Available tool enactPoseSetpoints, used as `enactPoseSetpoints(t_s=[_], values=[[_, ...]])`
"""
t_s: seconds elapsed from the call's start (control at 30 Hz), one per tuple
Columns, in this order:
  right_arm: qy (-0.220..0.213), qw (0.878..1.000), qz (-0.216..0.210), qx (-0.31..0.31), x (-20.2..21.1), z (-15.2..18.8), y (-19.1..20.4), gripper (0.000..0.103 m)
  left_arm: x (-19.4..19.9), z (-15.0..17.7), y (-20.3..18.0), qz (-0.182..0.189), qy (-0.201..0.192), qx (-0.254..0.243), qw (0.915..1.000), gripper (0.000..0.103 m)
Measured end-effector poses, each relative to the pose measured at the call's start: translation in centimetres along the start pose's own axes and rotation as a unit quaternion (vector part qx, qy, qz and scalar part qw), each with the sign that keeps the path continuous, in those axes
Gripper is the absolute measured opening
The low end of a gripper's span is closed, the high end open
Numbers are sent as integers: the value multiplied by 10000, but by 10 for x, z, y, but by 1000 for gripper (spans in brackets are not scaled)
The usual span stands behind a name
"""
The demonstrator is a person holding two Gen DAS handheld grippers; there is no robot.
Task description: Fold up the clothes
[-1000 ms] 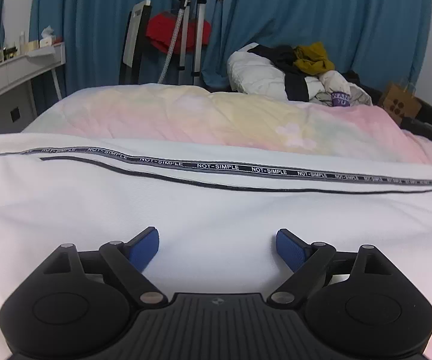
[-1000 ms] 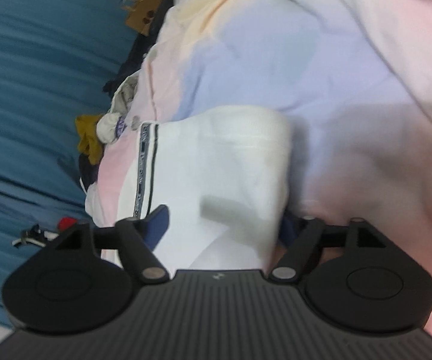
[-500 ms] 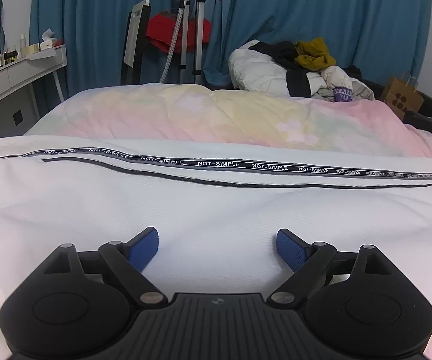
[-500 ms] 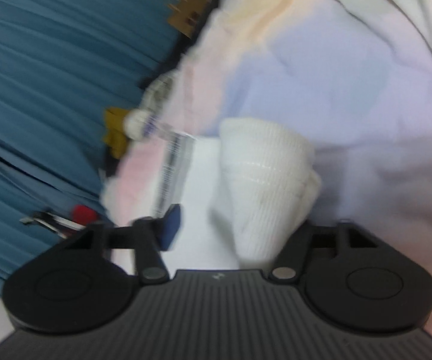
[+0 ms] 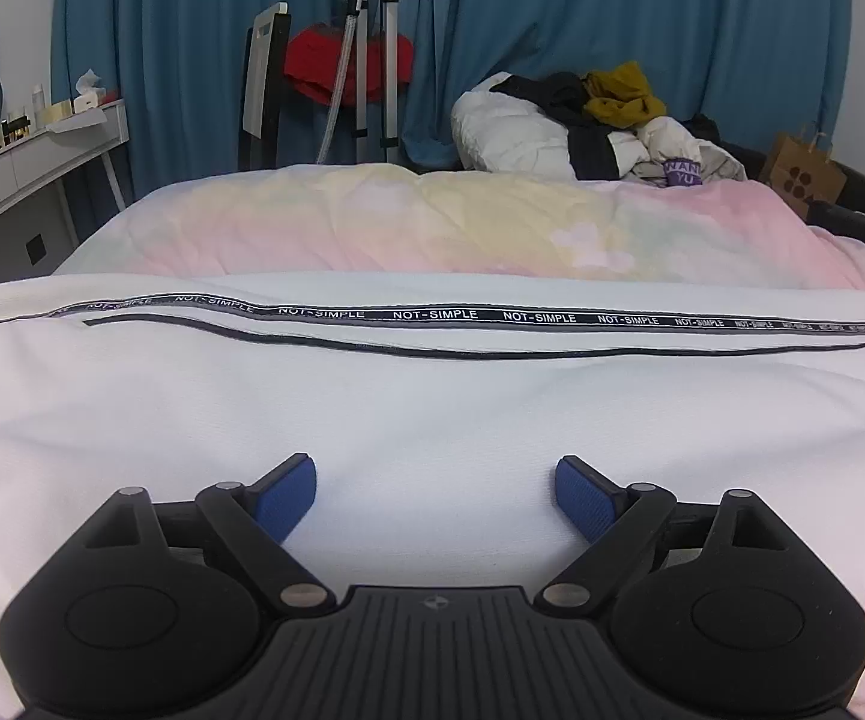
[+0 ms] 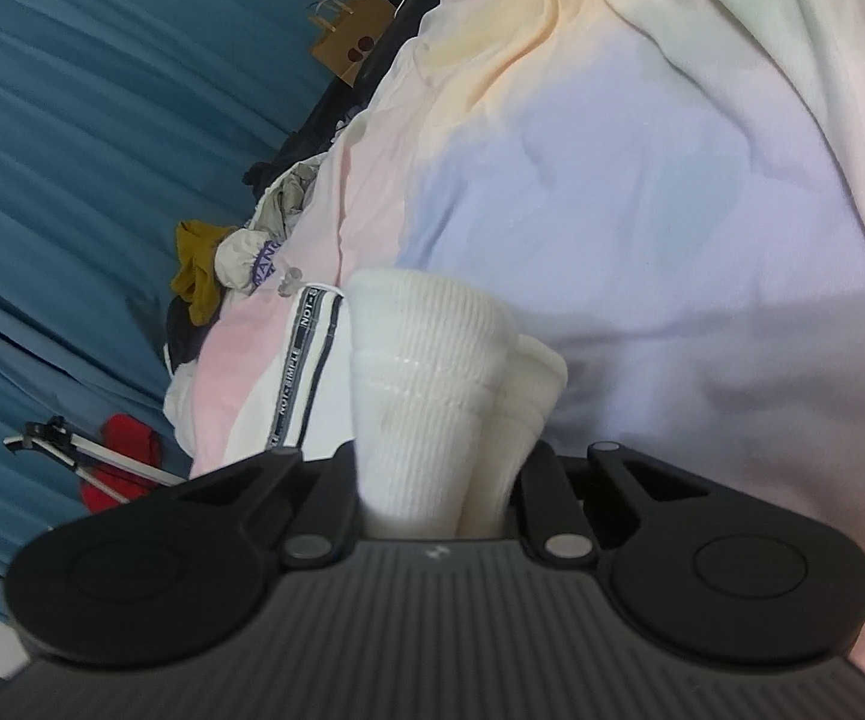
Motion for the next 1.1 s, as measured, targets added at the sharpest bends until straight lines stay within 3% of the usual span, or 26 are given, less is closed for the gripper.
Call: enactPoseSetpoints(t_s=[0.93,1.1], values=[[-358,9971,210,634,9,3,20,13,0,1,2,78,111,-159,9998,90],[-769,9854,293,1488,27,9,60,13,1,-2,6,139,123,-82,9998,89]])
Point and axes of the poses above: each gripper's, at about its wrist camera, not at the fingertips, and x roughly against the way its jaws point, y to its left, z to its underside, the point moved 3 cm from there along -x, roughly the way its jaws point, and after that the axes turned 3 degrees about -x, right-handed, at the moved point
